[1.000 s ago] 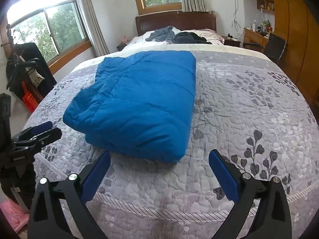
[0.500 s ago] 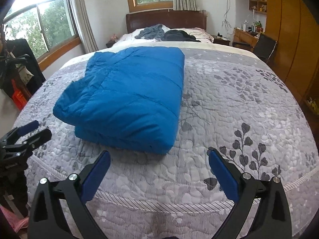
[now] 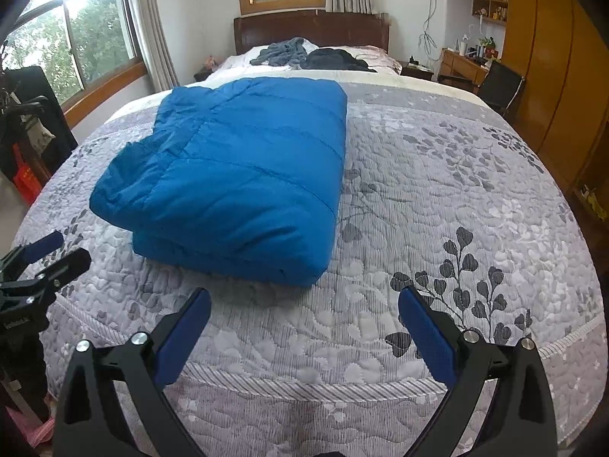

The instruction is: Fold large clothes

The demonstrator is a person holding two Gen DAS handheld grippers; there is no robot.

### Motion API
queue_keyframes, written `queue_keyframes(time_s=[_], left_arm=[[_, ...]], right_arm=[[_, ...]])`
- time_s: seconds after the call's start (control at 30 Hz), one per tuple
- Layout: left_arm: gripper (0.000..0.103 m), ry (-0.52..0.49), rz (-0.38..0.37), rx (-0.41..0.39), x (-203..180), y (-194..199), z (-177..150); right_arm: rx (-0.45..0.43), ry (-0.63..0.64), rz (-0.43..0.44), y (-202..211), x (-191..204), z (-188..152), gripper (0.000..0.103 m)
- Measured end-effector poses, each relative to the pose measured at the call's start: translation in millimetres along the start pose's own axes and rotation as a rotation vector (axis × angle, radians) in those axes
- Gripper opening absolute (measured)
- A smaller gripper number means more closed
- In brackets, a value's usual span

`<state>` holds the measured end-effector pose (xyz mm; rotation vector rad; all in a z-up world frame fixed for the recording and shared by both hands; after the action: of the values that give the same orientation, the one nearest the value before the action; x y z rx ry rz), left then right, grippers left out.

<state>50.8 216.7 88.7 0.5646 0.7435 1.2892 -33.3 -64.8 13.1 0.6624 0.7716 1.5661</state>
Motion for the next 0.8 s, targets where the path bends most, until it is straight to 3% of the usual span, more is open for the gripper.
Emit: queue_keyframes(time_s=[0.8], left_arm=[[0.099,-0.002,0.007,0.04,1.3,-9.9,-1.3]], right_arm=[[0.034,-0.006,-0.008,-12.6,-2.7,0.2,0.099]])
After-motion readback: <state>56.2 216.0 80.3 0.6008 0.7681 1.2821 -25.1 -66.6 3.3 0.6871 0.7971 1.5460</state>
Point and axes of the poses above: each gripper's, at about its wrist camera, not at the fingertips, and y roughly against the way its jaws point, x to its left, z to its top, the point moved 1 cm from there along -y, roughly the way its jaws point, and after that the axes turned 6 degrees about y, right-handed, at the moved point
